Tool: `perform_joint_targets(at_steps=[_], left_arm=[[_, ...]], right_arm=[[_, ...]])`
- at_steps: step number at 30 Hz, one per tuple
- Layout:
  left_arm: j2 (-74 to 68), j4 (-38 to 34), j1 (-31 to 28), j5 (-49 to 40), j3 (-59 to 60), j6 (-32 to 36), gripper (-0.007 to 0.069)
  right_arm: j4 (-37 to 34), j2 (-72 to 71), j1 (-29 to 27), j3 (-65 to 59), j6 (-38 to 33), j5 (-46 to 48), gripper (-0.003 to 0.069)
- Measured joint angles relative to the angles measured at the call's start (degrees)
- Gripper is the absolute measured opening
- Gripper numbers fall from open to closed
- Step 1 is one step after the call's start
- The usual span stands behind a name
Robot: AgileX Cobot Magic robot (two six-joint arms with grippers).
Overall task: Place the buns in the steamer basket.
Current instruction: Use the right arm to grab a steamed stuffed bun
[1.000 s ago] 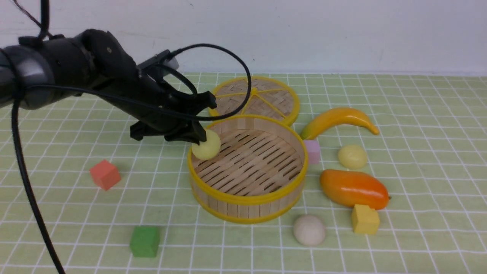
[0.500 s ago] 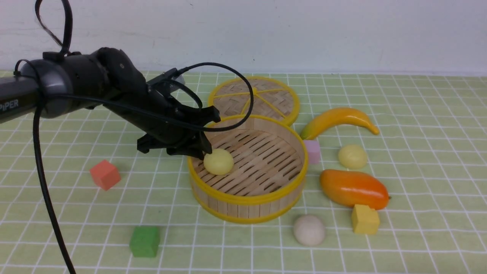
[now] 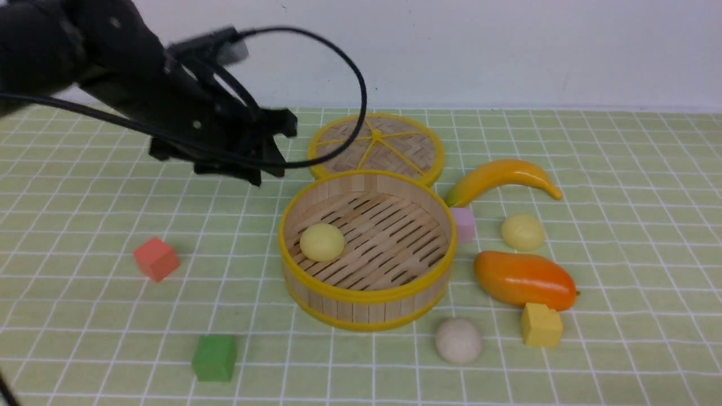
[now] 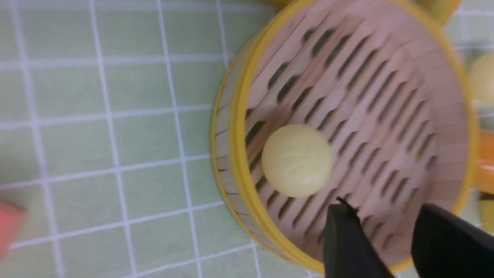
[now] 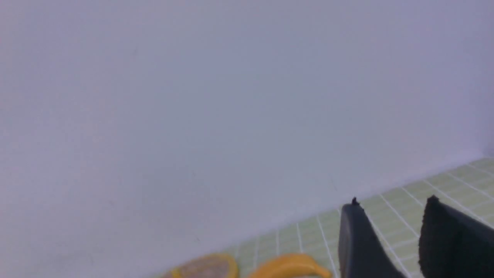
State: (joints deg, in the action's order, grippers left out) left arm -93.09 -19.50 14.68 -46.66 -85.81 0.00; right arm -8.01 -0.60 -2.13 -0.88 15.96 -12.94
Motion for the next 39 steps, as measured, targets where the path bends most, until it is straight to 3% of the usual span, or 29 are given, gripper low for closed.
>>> perform_joint_targets(at_steps=[3, 13, 18, 21, 22, 23, 31, 39], left_arm=[[6.18, 1.27, 0.0, -0.26, 0.06, 0.0, 0.02], [32.64, 8.26, 0.0, -1.89, 7.29, -3.81, 0.0049], [44.66, 10.74, 0.0, -2.94, 15.83, -6.37, -0.0013], [52.2, 12.31, 0.0, -3.21, 22.06, -8.75, -0.0013], [53.23, 12.41, 0.0, -3.33, 22.5, -8.94, -0.0013], [57.49, 12.53, 0.0, -3.5, 26.23, -10.51, -0.0013], [79.87, 13.7, 0.0, -2.88, 46.42, -16.68, -0.0013], [89.64, 15.74, 0.0, 7.75, 59.86, -17.71, -0.0013]], right_arm=[[0.09, 0.39, 0.0, 2.91, 2.14, 1.32, 0.024], [5.85, 24.48, 0.0, 42.8, 2.96, 24.28, 0.024], [7.07, 41.01, 0.23, 58.48, -4.32, 39.45, 0.024], [6.15, 48.65, 3.91, 61.0, -13.37, 42.77, 0.024], [5.92, 49.1, 3.91, 61.07, -13.37, 42.85, 0.024], [3.61, 52.47, 7.0, 61.13, -16.9, 43.72, 0.024], [-5.46, 68.36, 20.37, 61.24, -25.67, 48.14, 0.024], [-10.24, 82.61, 23.24, 61.4, -30.4, 55.54, 0.024]])
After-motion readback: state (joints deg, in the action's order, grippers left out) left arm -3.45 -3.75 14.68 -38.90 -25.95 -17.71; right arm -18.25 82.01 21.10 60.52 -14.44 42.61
